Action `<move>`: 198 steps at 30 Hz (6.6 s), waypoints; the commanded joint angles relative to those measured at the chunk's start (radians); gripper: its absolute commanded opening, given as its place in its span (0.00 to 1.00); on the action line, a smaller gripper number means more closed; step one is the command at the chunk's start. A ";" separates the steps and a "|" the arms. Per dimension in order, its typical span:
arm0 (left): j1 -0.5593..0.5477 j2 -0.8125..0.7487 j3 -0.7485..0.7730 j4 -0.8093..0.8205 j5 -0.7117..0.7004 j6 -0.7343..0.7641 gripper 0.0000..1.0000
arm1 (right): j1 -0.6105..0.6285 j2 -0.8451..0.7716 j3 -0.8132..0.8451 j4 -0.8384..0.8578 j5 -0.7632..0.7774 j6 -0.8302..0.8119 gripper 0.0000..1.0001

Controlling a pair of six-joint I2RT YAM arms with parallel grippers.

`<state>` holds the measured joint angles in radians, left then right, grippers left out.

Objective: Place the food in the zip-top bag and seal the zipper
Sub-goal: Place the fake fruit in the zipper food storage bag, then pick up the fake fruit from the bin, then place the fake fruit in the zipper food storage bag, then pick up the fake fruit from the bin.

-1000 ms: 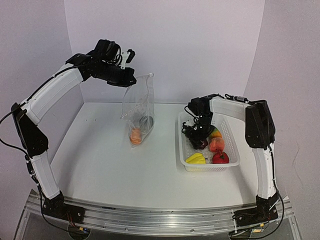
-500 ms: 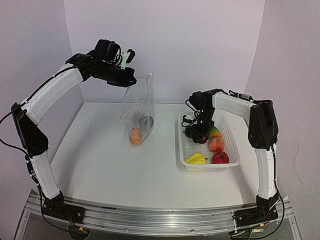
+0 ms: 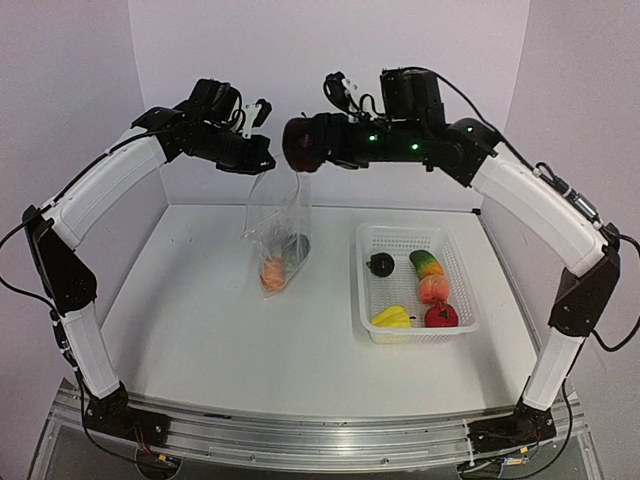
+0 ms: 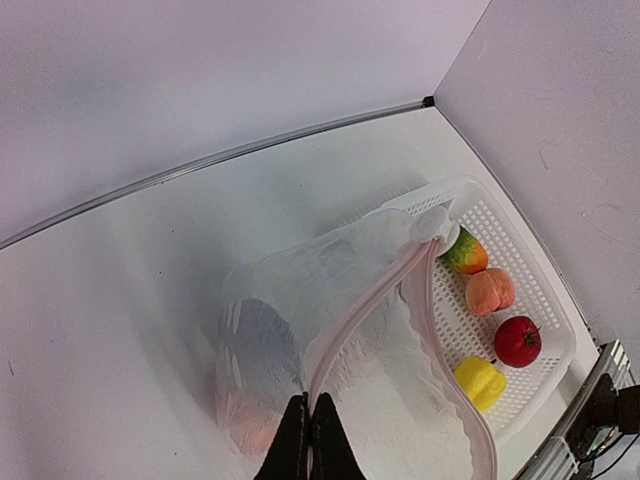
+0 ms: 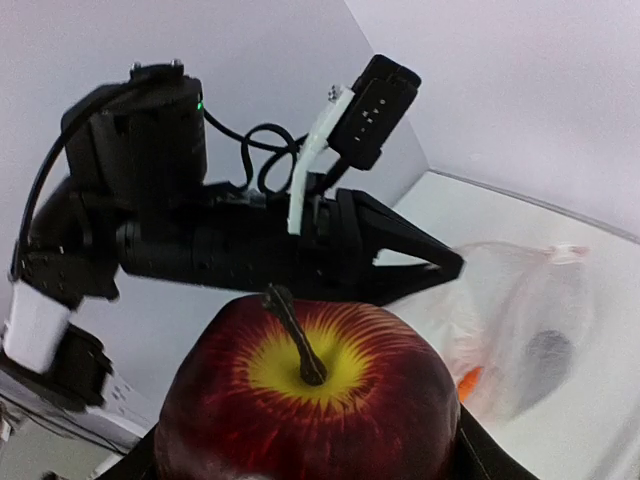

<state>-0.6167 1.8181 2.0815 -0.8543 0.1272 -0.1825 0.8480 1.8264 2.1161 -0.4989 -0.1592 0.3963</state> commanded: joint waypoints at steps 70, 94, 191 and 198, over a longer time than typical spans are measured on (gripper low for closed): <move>-0.002 -0.008 0.029 0.051 0.004 -0.021 0.00 | -0.382 0.466 0.060 -0.584 0.136 0.038 0.90; -0.002 -0.019 0.012 0.052 0.008 -0.017 0.00 | -0.420 0.606 0.105 -0.583 0.127 -0.001 0.33; -0.002 -0.029 0.003 0.052 0.022 -0.018 0.00 | -0.440 0.581 0.092 -0.816 0.581 -0.388 0.90; -0.002 -0.021 0.002 0.054 0.021 -0.017 0.00 | -0.453 0.600 0.091 -0.748 0.450 -0.445 0.83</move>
<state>-0.6189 1.8229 2.0790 -0.8444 0.1547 -0.2085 0.3870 2.4050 2.1914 -1.2838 0.3750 -0.0036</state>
